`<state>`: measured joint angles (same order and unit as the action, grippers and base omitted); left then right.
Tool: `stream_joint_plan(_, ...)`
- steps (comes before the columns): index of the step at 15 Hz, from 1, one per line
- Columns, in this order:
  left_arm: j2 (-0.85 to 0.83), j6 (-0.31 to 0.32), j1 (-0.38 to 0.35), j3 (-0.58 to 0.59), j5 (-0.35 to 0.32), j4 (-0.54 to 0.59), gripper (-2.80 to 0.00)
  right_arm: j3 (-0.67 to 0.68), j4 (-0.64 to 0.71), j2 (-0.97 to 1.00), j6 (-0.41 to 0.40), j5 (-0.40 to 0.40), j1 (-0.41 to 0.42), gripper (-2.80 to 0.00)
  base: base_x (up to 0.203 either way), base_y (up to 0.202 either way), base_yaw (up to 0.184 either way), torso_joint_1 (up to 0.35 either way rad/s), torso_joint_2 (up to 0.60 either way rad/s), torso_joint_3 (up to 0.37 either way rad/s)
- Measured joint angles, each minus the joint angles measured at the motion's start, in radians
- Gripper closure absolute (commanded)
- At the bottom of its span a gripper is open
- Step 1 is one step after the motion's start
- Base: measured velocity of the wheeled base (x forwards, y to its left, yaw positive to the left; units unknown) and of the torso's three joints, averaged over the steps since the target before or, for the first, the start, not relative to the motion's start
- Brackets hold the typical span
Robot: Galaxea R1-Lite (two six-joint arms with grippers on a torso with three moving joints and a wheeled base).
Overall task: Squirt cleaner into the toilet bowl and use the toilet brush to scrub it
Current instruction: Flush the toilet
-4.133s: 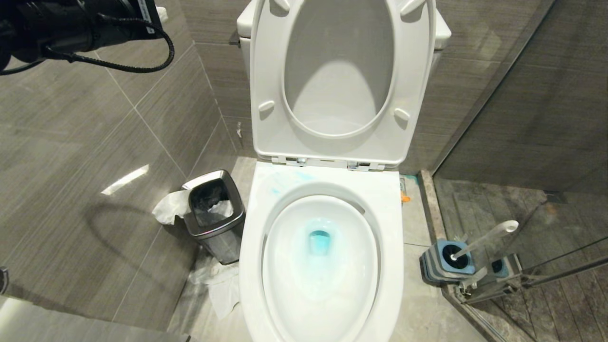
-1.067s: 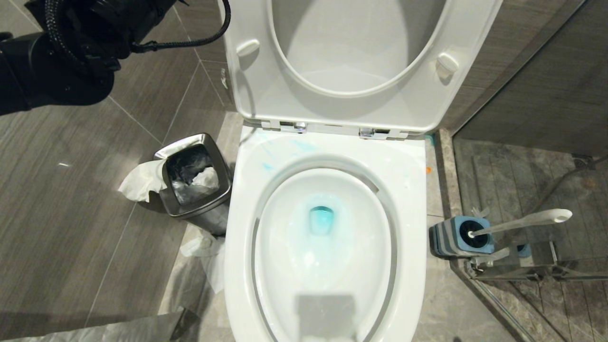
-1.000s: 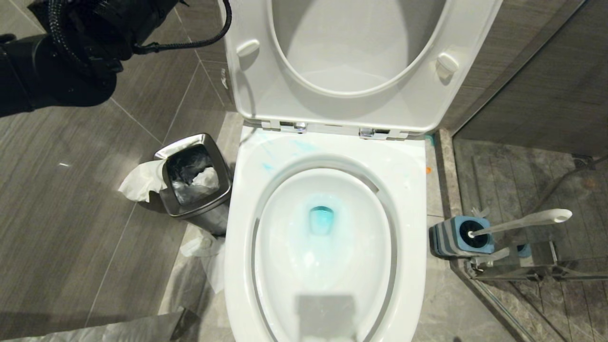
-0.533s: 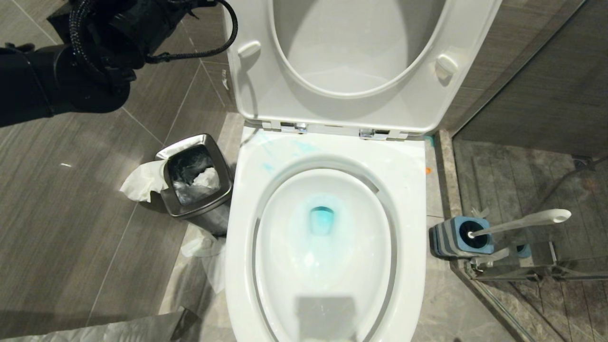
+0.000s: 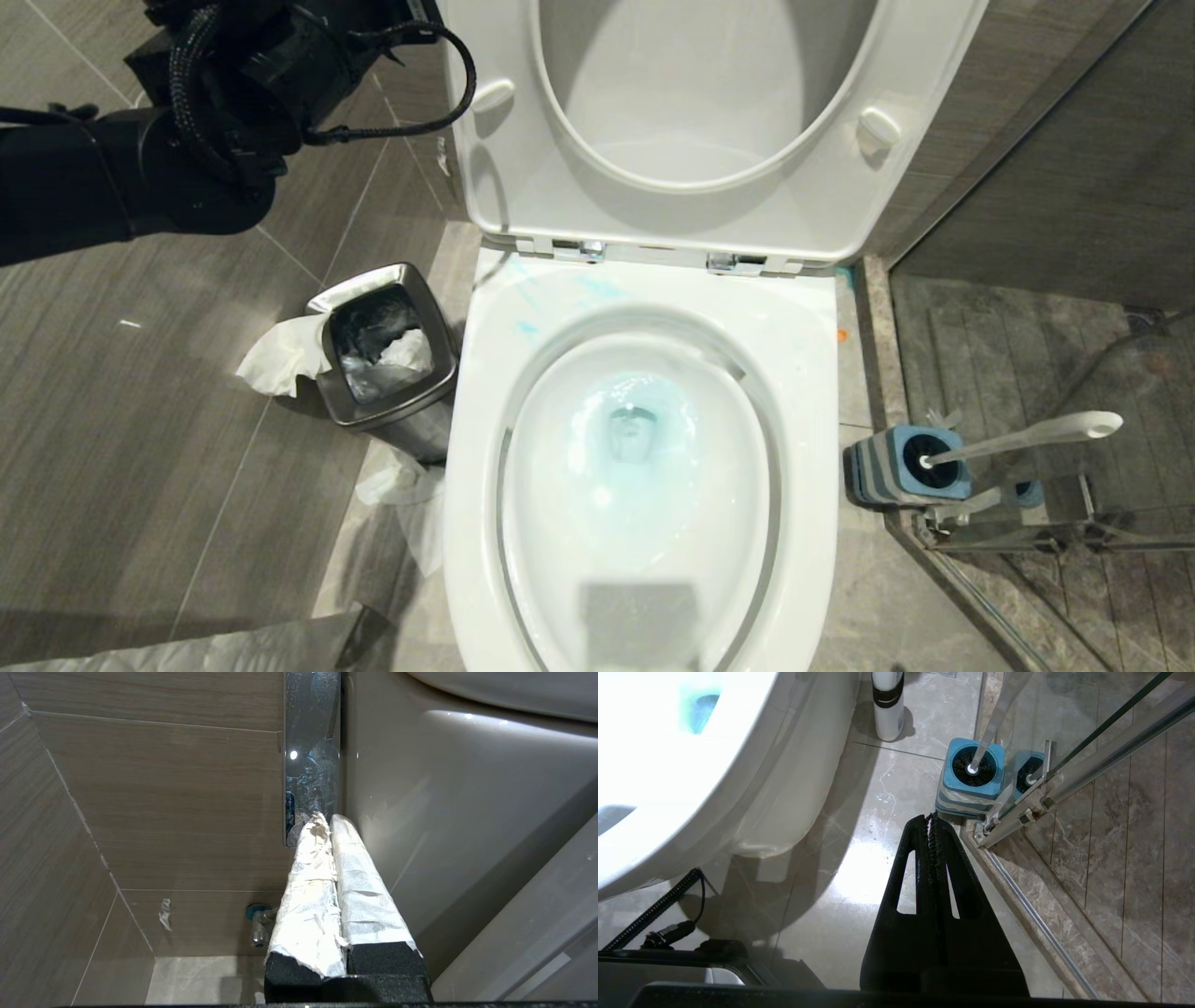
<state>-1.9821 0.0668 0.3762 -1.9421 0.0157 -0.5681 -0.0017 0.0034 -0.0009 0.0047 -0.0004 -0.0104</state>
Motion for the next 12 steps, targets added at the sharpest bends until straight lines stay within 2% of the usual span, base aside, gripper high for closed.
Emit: stream_joint_plan(12, 0.021, 0.002, 0.0, 0.001, 0.003, 0.005, 0.0, 0.0, 0.0, 0.0, 0.0, 0.0, 0.0, 0.0, 0.0, 0.0, 0.0, 0.0, 0.0, 0.0)
